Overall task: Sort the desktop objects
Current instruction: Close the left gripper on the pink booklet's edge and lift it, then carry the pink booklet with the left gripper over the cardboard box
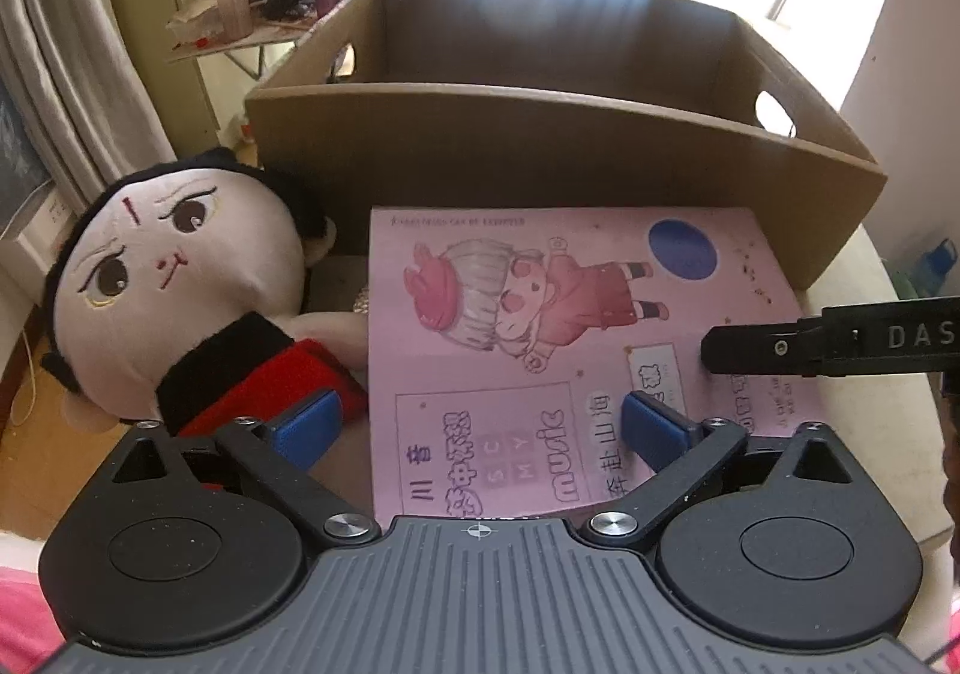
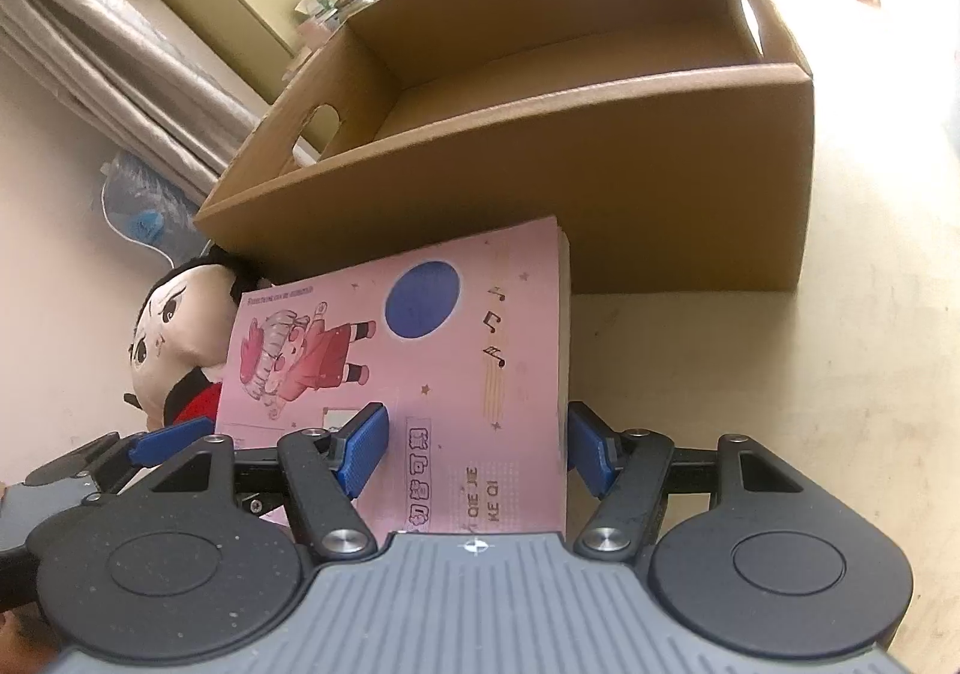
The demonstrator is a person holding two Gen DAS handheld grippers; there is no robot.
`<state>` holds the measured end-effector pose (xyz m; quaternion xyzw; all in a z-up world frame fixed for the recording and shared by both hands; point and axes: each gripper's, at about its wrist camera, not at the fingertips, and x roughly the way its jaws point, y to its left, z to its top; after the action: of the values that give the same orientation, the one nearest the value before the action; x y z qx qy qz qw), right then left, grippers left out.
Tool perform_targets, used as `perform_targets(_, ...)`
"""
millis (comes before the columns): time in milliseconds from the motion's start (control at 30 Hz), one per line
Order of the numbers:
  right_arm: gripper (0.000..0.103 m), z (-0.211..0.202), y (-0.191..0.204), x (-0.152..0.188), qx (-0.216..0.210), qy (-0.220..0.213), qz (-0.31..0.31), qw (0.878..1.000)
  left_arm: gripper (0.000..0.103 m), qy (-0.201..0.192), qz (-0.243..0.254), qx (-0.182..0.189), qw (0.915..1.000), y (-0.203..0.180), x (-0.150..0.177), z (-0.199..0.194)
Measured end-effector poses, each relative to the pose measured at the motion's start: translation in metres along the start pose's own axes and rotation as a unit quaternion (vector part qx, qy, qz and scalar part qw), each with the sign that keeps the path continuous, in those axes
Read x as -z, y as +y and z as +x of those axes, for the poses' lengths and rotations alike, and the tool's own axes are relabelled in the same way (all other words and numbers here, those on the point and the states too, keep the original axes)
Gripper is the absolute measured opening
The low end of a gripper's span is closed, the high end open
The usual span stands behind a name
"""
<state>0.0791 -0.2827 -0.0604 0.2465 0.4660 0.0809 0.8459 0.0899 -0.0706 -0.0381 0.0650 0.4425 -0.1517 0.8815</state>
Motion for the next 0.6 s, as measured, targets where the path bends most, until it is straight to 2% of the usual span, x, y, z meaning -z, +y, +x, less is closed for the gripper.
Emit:
perform_targets(367,0.068,0.004,-0.008,0.004,-0.028,-0.007,0.042,0.999,0.102,0.003,0.0,0.014,0.9999,-0.003,0.003,-0.001)
perform_targets(467,0.068,0.001,-0.007,0.004,-0.024,-0.008,0.034,0.999,0.102,0.007,0.005,0.01,0.9999,-0.006,0.004,-0.002)
perform_targets(600,0.067,-0.007,-0.006,0.006,-0.019,-0.01,0.021,1.0,0.102,0.023,-0.02,0.025,0.9992,-0.002,0.006,-0.002)
